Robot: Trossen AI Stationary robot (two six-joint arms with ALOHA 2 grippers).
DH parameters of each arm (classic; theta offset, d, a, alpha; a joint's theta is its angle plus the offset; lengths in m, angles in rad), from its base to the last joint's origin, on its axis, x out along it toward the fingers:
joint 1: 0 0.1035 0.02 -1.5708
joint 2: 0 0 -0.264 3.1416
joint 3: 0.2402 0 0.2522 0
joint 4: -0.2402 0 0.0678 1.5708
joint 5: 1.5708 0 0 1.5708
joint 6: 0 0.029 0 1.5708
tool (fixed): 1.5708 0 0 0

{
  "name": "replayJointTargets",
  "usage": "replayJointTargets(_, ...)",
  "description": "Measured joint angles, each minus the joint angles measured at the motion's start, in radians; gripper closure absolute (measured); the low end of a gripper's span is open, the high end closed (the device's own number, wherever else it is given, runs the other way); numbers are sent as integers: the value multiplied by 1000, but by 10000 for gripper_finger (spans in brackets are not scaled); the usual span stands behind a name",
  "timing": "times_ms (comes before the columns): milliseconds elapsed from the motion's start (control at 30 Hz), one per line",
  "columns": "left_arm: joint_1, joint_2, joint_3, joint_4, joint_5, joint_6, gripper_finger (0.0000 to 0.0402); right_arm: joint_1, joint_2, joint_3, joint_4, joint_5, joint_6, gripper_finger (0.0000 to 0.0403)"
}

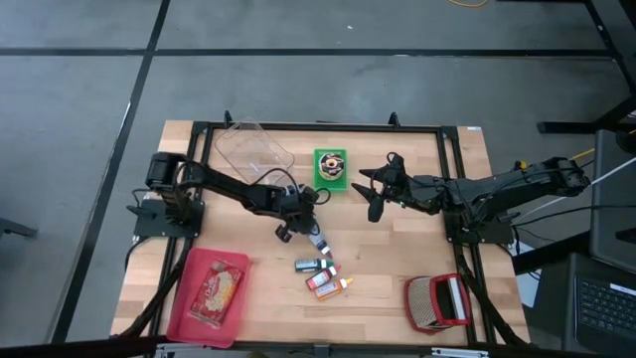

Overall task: Pick & Place Food Item
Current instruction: Put the top green food coloring bottle into the transparent bin

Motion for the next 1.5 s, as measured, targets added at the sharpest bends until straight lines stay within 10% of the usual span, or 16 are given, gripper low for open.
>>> replayJointTargets(467,18,76,14,28,-16,19,256,0,0,0,0,0,0,176)
replayJointTargets(1100,15,76,138,-35,-82,-30,373,0,0,0,0,0,-1,176)
replayJointTargets(1500,13,74,169,-124,-216,-31,243,0,0,0,0,-23,-5,176)
